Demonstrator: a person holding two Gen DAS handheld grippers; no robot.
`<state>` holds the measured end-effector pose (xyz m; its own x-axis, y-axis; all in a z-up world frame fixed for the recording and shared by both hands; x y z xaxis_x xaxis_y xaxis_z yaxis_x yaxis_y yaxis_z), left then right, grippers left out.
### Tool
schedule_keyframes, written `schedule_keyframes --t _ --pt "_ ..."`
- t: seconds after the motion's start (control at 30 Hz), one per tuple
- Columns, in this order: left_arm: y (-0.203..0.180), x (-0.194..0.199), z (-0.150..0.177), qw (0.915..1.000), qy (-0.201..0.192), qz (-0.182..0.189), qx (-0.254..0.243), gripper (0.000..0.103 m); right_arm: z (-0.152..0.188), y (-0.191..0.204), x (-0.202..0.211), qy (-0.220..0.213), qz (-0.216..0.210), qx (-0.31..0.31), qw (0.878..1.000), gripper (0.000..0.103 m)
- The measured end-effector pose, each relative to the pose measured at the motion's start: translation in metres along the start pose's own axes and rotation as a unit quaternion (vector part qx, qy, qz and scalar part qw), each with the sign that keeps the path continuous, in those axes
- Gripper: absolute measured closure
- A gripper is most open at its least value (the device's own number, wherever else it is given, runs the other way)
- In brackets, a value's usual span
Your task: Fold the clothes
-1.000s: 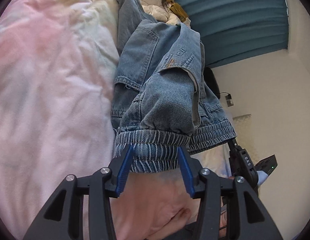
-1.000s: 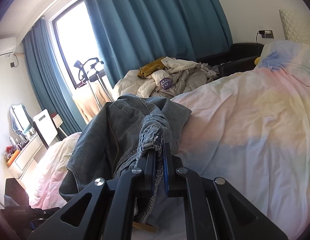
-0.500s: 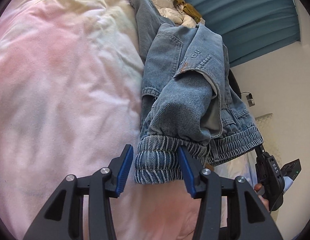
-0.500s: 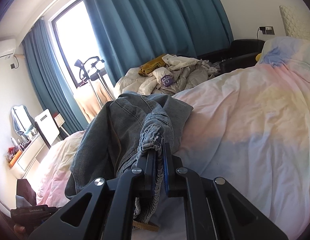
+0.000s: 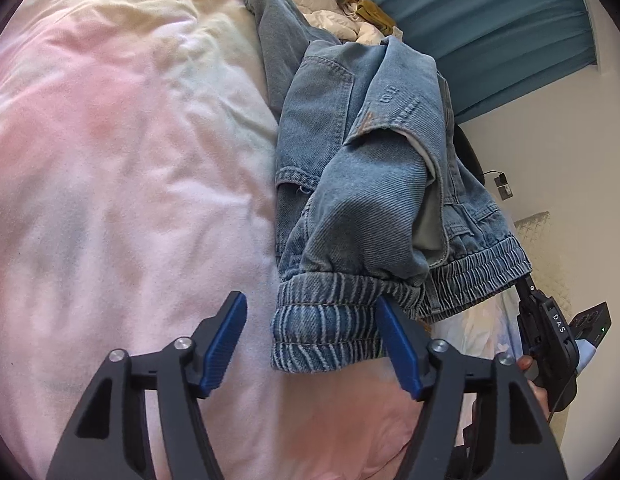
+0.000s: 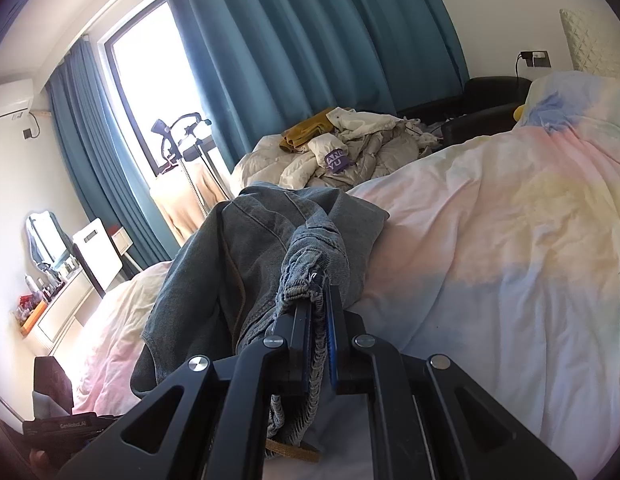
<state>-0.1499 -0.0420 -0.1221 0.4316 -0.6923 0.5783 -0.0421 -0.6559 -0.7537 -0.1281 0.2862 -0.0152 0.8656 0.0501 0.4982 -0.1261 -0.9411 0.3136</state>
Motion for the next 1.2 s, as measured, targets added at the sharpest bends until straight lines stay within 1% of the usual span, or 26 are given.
schedule_keyframes --t 0.03,0.1,0.13,0.2,0.23,0.27,0.37,0.4,0.47,0.5,0.53,0.57,0.6,0.67,0.77,0.87,0.93,1.07,1.2 --pt "0.003 -0.001 0.001 0.9999 0.004 0.008 0.008 0.033 0.0 0.0 0.0 0.0 -0.001 -0.001 1.0 0.097" --pt "0.008 -0.007 0.001 0.9995 0.015 0.009 0.025 0.027 0.0 0.0 0.0 0.002 -0.003 -0.002 1.0 0.097" --pt "0.01 -0.01 0.0 0.9992 0.022 0.01 0.033 0.027 0.0 0.0 0.0 0.002 -0.004 -0.001 1.0 0.097" --pt "0.017 -0.015 0.0 0.9967 0.038 0.042 0.058 0.027 0.0 0.002 0.0 0.001 -0.005 0.002 1.0 0.097" --pt "0.021 -0.017 0.0 0.9952 0.042 0.05 0.073 0.027 0.0 0.003 0.001 0.001 -0.006 0.004 1.0 0.097" --pt "0.022 -0.017 -0.001 0.9943 0.043 0.056 0.08 0.027 -0.001 0.004 0.002 0.001 -0.006 0.005 1.0 0.097" --pt "0.019 -0.016 0.0 0.9942 0.041 0.064 0.076 0.028 -0.002 0.005 0.004 0.0 -0.012 0.007 1.0 0.097" --pt "0.016 -0.014 0.001 0.9949 0.036 0.062 0.071 0.041 -0.004 0.006 0.006 -0.002 -0.017 0.007 1.0 0.097" --pt "0.009 -0.011 0.004 0.9961 0.027 0.059 0.06 0.055 -0.008 0.009 0.01 -0.006 -0.026 0.012 1.0 0.098" --pt "0.004 -0.009 0.005 0.9961 0.024 0.065 0.055 0.068 -0.013 0.01 0.013 -0.009 -0.03 0.015 0.999 0.098" --pt "0.0 -0.006 0.007 0.996 0.021 0.07 0.051 0.074 -0.018 0.011 0.016 -0.012 -0.034 0.017 0.999 0.098" --pt "-0.006 -0.005 0.01 0.996 0.025 0.073 0.046 0.084 -0.025 0.01 0.02 -0.017 -0.041 0.015 0.999 0.098" --pt "-0.012 -0.004 0.013 0.9959 0.028 0.076 0.041 0.085 -0.032 0.009 0.024 -0.023 -0.047 0.013 0.999 0.098" --pt "-0.033 0.001 0.023 0.9959 0.029 0.084 0.015 0.088 -0.052 -0.002 0.031 -0.036 -0.055 0.003 0.998 0.099" --pt "-0.078 0.004 0.044 0.9936 0.024 0.102 -0.044 0.088 -0.088 -0.024 0.04 -0.057 -0.062 -0.009 0.996 0.099" --pt "-0.128 0.0 0.07 0.9836 0.004 0.157 -0.088 0.088 -0.13 -0.051 0.044 -0.081 -0.049 0.008 0.995 0.099" --pt "-0.164 -0.015 0.084 0.9772 -0.001 0.172 -0.125 0.088 -0.158 -0.069 0.046 -0.096 -0.039 0.021 0.994 0.099" --pt "-0.229 -0.071 0.1 0.9674 0.009 0.179 -0.179 0.088 -0.203 -0.106 0.033 -0.103 -0.013 0.054 0.993 0.099" --pt "-0.286 -0.126 0.108 0.9567 0.033 0.188 -0.22 0.088 -0.236 -0.151 0.001 -0.091 0.006 0.056 0.994 0.099"
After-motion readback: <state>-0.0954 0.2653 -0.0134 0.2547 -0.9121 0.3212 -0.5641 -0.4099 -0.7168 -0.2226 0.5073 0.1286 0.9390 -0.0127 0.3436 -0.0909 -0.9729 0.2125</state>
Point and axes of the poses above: each gripper's, at about its wrist camera, not at the fingertips, and x roughly against the way its jaws point, y to its left, z to its underside, the point moved 3 cm from there along -x, roughly the way its jaws point, and after that the axes turned 7 degrees about z, right-handed, at the moved point
